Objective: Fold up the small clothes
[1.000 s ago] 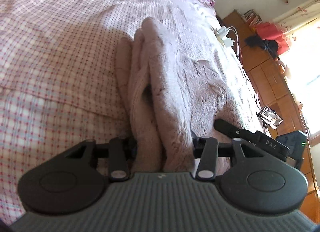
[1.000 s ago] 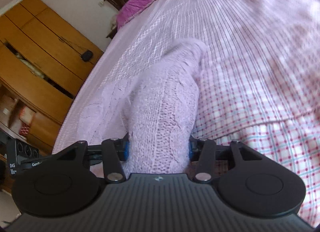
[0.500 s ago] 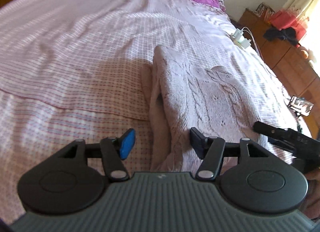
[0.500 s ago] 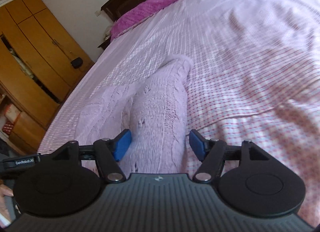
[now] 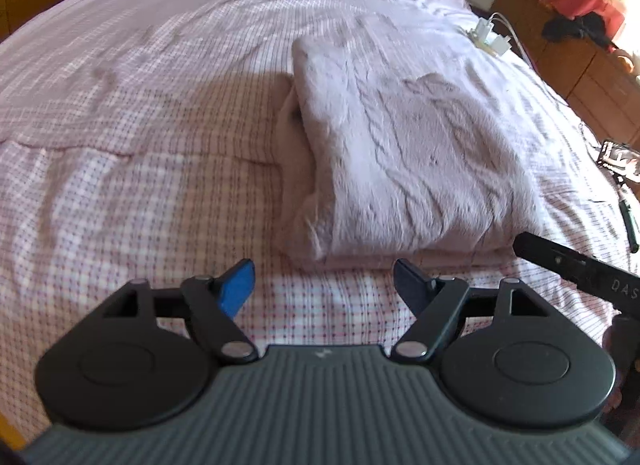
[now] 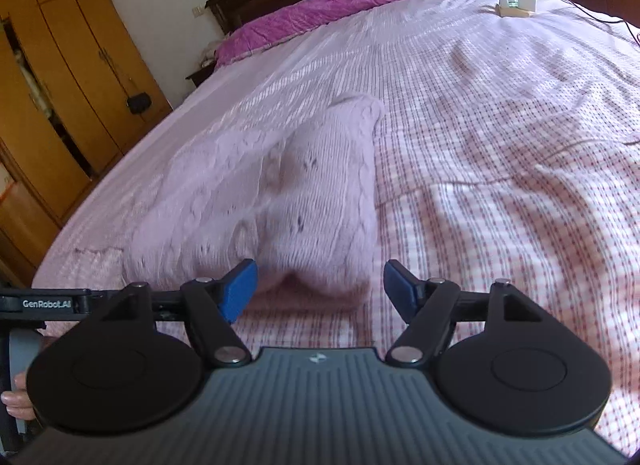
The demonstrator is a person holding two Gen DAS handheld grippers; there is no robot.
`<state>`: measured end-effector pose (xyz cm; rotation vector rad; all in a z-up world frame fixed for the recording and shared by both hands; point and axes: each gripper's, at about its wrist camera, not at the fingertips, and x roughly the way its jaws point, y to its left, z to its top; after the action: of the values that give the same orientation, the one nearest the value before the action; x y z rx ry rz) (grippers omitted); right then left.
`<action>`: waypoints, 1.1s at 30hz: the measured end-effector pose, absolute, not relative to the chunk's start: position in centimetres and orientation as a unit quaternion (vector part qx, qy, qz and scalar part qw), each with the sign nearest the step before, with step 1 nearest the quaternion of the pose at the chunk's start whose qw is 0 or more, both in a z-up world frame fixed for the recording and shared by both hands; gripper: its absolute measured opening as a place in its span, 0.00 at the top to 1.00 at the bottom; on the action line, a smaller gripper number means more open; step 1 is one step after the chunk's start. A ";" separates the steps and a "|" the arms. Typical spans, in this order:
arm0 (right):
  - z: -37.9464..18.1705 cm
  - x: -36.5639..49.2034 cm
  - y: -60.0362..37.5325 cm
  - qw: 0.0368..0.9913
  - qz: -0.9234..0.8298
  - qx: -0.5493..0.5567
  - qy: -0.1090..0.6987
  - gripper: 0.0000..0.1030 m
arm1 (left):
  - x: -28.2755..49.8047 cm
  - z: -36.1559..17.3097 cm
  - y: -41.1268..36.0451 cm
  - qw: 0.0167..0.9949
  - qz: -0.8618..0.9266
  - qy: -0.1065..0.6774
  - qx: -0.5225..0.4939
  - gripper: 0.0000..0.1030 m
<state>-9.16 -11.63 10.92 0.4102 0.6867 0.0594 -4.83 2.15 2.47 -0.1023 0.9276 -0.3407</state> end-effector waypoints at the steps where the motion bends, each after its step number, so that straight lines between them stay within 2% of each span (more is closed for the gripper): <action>1: 10.7 -9.3 -11.4 0.920 0.028 0.198 0.336 0.25 | -5.0 2.2 2.0 0.878 -0.159 0.449 -0.052 0.25; 9: 8.9 -8.4 -9.8 0.918 0.024 0.170 0.358 0.18 | -5.4 0.7 0.3 0.879 -0.130 0.458 -0.026 0.25; 33: 7.4 -7.2 -9.4 0.913 0.019 0.166 0.372 0.13 | -5.5 0.0 -1.2 0.884 -0.108 0.455 0.012 0.24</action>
<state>-7.20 -9.36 7.38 0.3421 0.7674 0.0384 -5.47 -1.17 0.02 0.0253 0.9479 -0.2244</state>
